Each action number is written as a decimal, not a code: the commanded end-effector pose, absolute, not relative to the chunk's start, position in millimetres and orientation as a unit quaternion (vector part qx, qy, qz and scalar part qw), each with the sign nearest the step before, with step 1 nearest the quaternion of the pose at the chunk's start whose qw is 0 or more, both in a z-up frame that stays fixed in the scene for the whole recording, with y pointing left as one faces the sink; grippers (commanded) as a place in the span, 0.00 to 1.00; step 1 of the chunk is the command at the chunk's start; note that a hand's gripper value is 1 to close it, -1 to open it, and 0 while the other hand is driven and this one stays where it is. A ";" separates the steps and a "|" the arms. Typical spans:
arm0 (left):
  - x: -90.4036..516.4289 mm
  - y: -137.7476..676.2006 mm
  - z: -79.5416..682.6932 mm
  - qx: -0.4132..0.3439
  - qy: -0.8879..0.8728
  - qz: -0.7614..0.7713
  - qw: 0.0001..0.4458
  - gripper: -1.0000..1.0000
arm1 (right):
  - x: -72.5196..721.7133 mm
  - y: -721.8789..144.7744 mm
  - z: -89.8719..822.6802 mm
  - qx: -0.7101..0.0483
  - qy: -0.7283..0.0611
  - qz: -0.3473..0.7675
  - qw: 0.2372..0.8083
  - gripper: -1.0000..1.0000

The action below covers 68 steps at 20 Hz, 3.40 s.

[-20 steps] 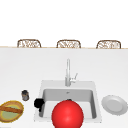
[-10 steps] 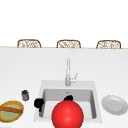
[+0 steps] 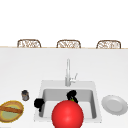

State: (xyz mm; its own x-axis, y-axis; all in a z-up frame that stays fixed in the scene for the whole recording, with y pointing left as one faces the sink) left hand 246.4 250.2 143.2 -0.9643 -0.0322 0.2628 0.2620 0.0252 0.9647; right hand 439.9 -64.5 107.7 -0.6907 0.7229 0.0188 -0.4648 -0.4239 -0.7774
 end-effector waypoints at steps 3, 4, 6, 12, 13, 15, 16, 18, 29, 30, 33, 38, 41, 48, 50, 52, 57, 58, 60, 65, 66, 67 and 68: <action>246.4 250.2 143.2 -0.081 -0.708 -0.693 0.106 0.50 | 440.0 -90.6 138.2 -0.173 -0.412 0.811 0.377 1.00; 246.4 250.2 143.2 -0.081 -0.708 -0.693 0.106 0.50 | 440.0 -94.8 143.3 -0.173 -0.412 0.810 0.379 1.00; 246.4 250.2 143.2 -0.081 -0.708 -0.693 0.106 0.50 | 440.0 -103.6 152.9 -0.174 -0.413 0.810 0.380 1.00; 246.4 250.2 143.2 -0.081 -0.708 -0.693 0.106 0.50 | 439.9 -131.4 174.2 -0.166 -0.420 0.807 0.381 1.00; 246.4 250.2 143.2 -0.081 -0.708 -0.693 0.106 0.50 | 439.9 -134.8 179.2 -0.165 -0.421 0.805 0.384 1.00; 246.4 250.2 143.2 -0.081 -0.708 -0.693 0.106 0.50 | 438.3 -141.3 190.5 -0.164 -0.422 0.802 0.389 1.00; 246.4 250.2 143.2 -0.081 -0.708 -0.693 0.106 0.50 | 437.3 -144.6 196.2 -0.164 -0.423 0.801 0.391 1.00; 246.4 250.2 143.2 -0.081 -0.708 -0.693 0.106 0.50 | 435.9 -151.6 206.8 -0.166 -0.423 0.800 0.393 1.00; 246.4 250.2 143.2 -0.081 -0.708 -0.693 0.106 0.50 | 426.9 -193.5 259.9 -0.165 -0.430 0.800 0.384 1.00; 246.4 250.2 143.2 -0.081 -0.708 -0.693 0.106 0.50 | 426.4 -197.8 263.9 -0.165 -0.433 0.799 0.384 1.00; 246.4 250.2 143.2 -0.081 -0.708 -0.693 0.106 0.50 | 427.4 -204.0 270.0 -0.170 -0.433 0.791 0.397 1.00; 246.4 250.2 143.2 -0.081 -0.708 -0.693 0.106 0.50 | 425.8 -224.1 274.2 -0.167 -0.436 0.791 0.396 1.00; 246.4 250.2 143.2 -0.081 -0.708 -0.693 0.106 0.50 | 425.7 -236.7 276.5 -0.168 -0.439 0.790 0.393 1.00; 246.4 250.2 143.2 -0.081 -0.708 -0.693 0.106 0.50 | 416.7 -271.7 288.9 -0.157 -0.446 0.792 0.387 1.00; 246.4 250.2 143.2 -0.081 -0.708 -0.693 0.106 0.50 | 411.7 -283.3 294.2 -0.154 -0.449 0.792 0.384 1.00; 246.4 250.2 143.2 -0.081 -0.708 -0.693 0.106 0.50 | 405.0 -294.5 298.2 -0.153 -0.451 0.791 0.383 1.00; 246.4 250.2 143.2 -0.081 -0.708 -0.693 0.106 0.50 | 388.7 -323.4 302.3 -0.151 -0.455 0.791 0.381 1.00; 246.4 250.2 143.2 -0.081 -0.708 -0.693 0.106 0.50 | 385.1 -329.7 303.2 -0.150 -0.456 0.791 0.379 1.00; 246.4 250.2 143.2 -0.081 -0.708 -0.693 0.106 0.50 | 378.4 -341.6 301.3 -0.145 -0.463 0.789 0.376 1.00; 246.4 250.2 143.2 -0.081 -0.708 -0.693 0.106 0.50 | 361.3 -371.7 301.6 -0.140 -0.473 0.785 0.375 1.00; 246.4 250.2 143.2 -0.081 -0.708 -0.693 0.106 0.50 | 359.6 -378.5 301.5 -0.138 -0.474 0.785 0.374 1.00; 246.4 250.2 143.2 -0.081 -0.708 -0.693 0.106 0.50 | 357.7 -385.3 301.4 -0.137 -0.475 0.785 0.373 1.00; 246.4 250.2 143.2 -0.081 -0.708 -0.693 0.106 0.50 | 357.0 -392.6 301.4 -0.136 -0.478 0.784 0.373 1.00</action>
